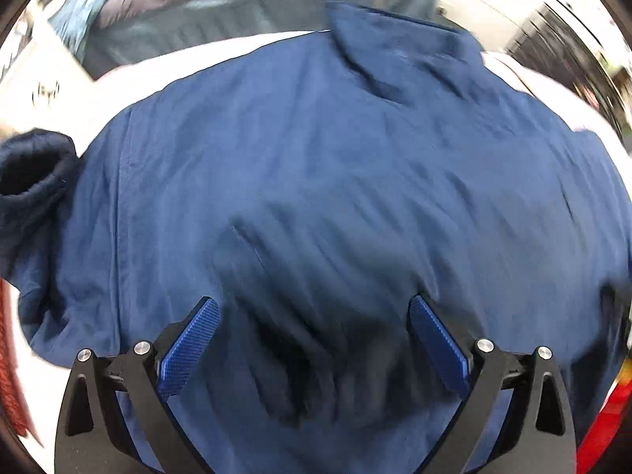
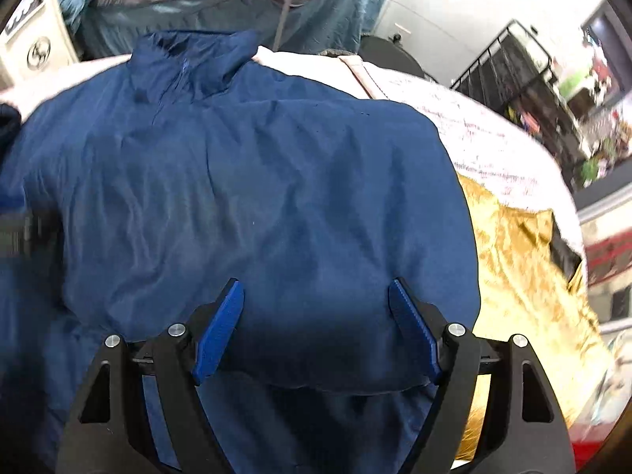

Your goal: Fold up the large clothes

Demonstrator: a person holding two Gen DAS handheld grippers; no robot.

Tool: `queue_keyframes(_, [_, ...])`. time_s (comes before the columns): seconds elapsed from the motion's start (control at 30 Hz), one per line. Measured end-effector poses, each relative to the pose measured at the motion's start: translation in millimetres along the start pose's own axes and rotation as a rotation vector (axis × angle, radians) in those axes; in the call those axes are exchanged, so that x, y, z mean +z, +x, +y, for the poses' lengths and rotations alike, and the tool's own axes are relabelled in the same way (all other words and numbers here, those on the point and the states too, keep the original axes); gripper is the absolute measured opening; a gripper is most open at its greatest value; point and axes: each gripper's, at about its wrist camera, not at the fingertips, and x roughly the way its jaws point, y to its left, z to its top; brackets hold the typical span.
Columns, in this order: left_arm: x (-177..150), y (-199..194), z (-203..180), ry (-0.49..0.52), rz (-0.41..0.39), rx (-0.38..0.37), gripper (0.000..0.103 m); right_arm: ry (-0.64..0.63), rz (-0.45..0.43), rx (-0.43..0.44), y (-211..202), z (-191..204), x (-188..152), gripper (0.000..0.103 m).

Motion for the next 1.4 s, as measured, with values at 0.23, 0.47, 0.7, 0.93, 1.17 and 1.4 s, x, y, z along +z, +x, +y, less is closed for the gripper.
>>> queue_keyframes(0.23, [35,-2,-12,0.109,-0.035,0.02,0.029,-0.02,-0.013,-0.015,-2,5,1,0.076])
queue_keyframes(0.47, [60,-18,-12,0.126,-0.104,0.221,0.06,-0.031,-0.017,-0.016,1,9,17,0.081])
queue_keyframes(0.7, [24,-26,-6,0.073,-0.106,0.126,0.092,-0.078,0.045,-0.052,23,17,15,0.082])
queue_keyframes(0.93, [4,14,-37,0.167,0.022,0.091,0.097,-0.146,0.127,-0.107,57,24,15,0.09])
queue_keyframes(1.17, [22,51,-21,0.096,0.115,0.034,0.099,-0.152,0.17,-0.133,84,25,18,0.097])
queue_keyframes(1.4, [36,61,-22,0.095,0.102,0.026,0.099,-0.132,0.135,-0.176,89,32,15,0.097])
